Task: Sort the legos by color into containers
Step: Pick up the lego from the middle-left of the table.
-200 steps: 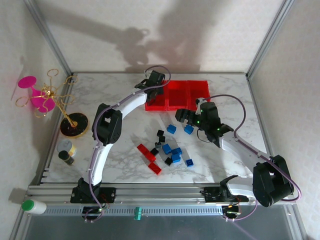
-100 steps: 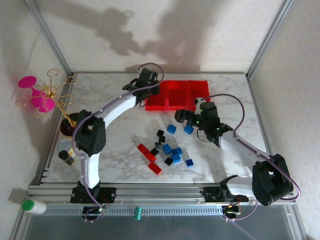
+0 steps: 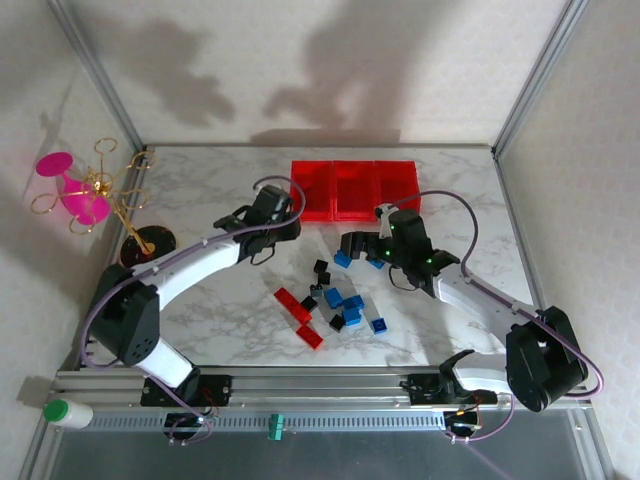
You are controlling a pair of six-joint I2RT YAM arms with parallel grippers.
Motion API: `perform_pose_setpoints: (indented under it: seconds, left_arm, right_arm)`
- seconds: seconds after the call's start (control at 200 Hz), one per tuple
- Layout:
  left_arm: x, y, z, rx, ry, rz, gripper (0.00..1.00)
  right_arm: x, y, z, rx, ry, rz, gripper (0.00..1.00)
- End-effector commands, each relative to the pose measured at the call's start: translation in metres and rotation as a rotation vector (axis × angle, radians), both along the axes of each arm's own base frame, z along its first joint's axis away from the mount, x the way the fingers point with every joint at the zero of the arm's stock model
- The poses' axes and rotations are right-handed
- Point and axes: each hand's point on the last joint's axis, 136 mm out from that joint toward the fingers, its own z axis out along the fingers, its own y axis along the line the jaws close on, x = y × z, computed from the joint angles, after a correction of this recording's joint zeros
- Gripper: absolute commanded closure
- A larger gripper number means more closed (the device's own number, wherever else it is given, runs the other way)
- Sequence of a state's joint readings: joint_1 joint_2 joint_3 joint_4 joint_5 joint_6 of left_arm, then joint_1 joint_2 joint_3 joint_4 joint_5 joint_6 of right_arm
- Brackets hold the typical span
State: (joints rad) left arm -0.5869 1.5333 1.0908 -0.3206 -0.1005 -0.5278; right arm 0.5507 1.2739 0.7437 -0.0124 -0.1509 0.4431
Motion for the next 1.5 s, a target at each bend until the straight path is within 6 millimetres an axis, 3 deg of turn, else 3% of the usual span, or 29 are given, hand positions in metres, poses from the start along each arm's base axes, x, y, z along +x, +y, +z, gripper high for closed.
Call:
perform_pose_setpoints:
  seconds: [0.0,0.24,0.656,1.076,1.171,1.497]
  left_arm:
    - [-0.027,0.011,-0.011,0.009,0.047,0.042,0.47]
    - [-0.071,0.012,-0.037,0.002,0.129,0.044,0.42]
    - [-0.108,0.020,-0.080,-0.022,0.250,0.082,0.33]
    - [-0.130,-0.008,-0.111,-0.071,0.341,0.056,0.30]
    - [-0.128,-0.003,-0.120,-0.028,0.333,0.102,0.30]
    - [-0.123,-0.006,-0.133,-0.008,0.325,0.138,0.41]
  right_arm:
    - [-0.010,0.004,-0.010,-0.051,0.012,0.033,0.01]
    - [-0.032,0.013,-0.026,-0.087,0.028,0.089,0.01]
    - [-0.044,0.018,-0.042,-0.092,0.041,0.101,0.01]
    - [-0.040,0.018,-0.045,-0.100,0.034,0.091,0.01]
    - [-0.039,0.018,-0.044,-0.099,0.033,0.087,0.01]
    - [-0.038,0.014,-0.045,-0.115,0.026,0.075,0.01]
